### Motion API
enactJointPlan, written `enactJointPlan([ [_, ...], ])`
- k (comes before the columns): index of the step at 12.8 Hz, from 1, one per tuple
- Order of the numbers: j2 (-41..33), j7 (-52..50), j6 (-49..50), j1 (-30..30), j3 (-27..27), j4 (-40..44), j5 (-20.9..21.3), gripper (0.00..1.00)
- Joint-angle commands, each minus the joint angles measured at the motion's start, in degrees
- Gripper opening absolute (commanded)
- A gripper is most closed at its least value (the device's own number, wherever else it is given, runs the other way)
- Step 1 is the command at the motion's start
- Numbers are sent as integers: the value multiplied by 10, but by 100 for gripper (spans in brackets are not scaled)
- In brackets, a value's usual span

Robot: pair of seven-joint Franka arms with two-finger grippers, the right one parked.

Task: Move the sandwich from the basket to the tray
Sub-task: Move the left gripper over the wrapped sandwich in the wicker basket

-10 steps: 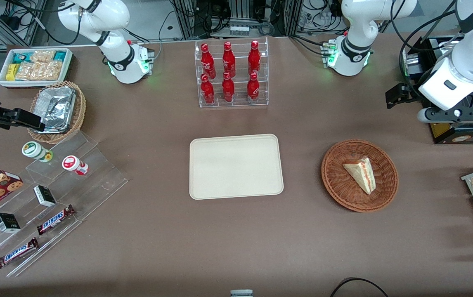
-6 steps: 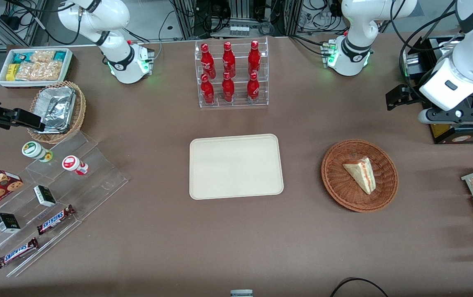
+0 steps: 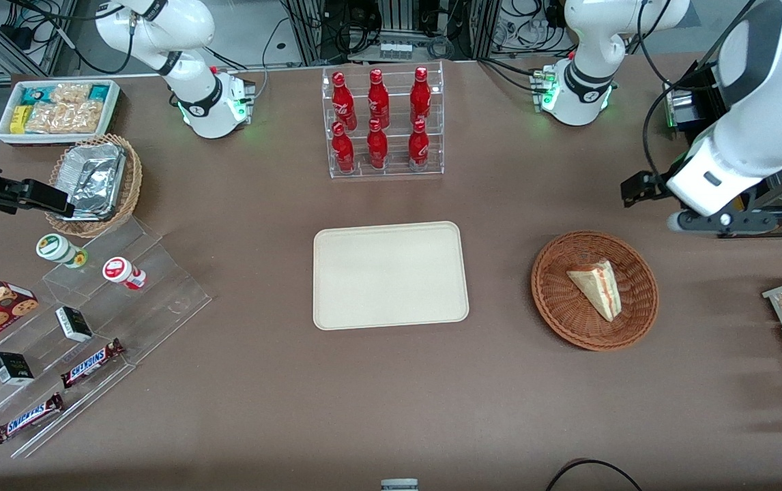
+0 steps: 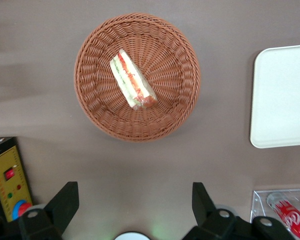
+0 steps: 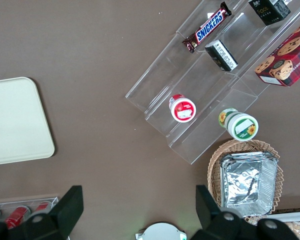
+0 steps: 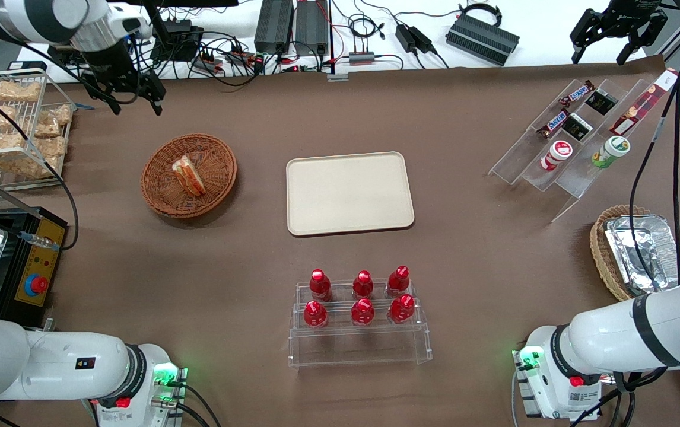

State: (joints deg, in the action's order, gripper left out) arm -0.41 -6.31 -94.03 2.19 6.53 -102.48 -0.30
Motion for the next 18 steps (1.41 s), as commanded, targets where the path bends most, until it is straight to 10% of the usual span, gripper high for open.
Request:
enactJointPlan([
  [1, -8, 8, -82, 0, -2, -74, -7, 100],
  [13, 38, -17, -354, -3, -4, -237, -3, 100],
  [18, 64, -256, -401, -3, -4, -236, -3, 100],
])
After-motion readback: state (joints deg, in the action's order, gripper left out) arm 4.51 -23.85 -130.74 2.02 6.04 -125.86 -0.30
